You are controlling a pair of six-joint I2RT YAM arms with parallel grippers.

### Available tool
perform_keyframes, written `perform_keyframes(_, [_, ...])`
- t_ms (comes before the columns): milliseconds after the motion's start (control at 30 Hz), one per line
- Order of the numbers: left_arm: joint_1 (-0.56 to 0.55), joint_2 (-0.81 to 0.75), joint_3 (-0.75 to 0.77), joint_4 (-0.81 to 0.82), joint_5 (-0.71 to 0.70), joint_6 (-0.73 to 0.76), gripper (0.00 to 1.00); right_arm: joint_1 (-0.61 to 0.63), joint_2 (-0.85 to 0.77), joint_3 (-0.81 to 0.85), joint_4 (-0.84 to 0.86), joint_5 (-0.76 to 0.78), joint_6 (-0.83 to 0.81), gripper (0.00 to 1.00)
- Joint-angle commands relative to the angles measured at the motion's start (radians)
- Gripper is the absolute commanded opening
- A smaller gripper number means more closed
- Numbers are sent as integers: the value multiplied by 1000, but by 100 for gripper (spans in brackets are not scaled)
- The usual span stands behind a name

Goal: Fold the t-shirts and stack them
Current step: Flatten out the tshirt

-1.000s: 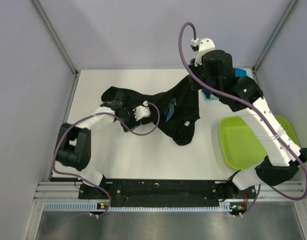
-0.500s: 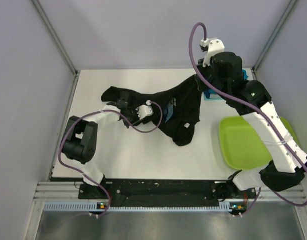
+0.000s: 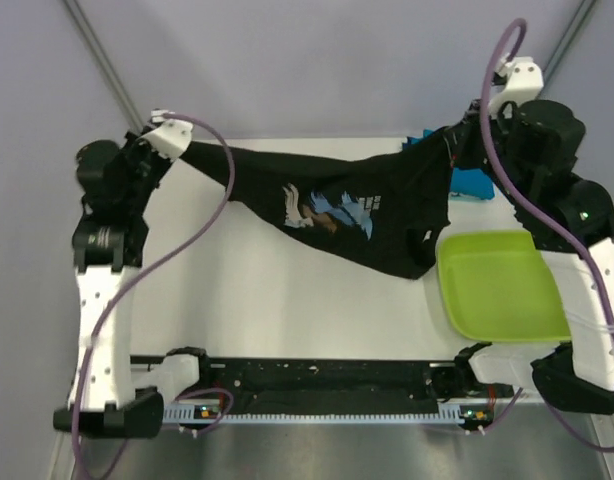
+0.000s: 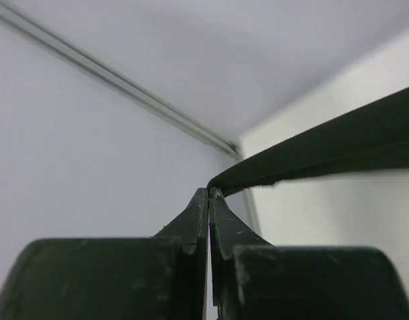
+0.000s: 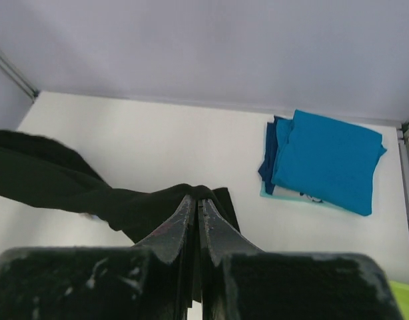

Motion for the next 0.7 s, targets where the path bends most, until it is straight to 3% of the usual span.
perform_keyframes(0, [33,-118,109,-111,-71,48,0,-6,-83,99,58,-4,-6,0])
perform_keyframes(233, [58,-138,436,-231,-256,111,0,-6,-247,158,35,-61,35,0])
perform_keyframes(367, [59,-97,571,-266,-290,131,0,-6,-312,155,33,-102,52,0])
perform_keyframes(533, [59,-31,574,-225,-264,120,0,-6,-246,142,35,-98,28,0])
perform_keyframes(667, [59,41,510,-130,-237,102,0,-6,-95,188,67,-96,0,0])
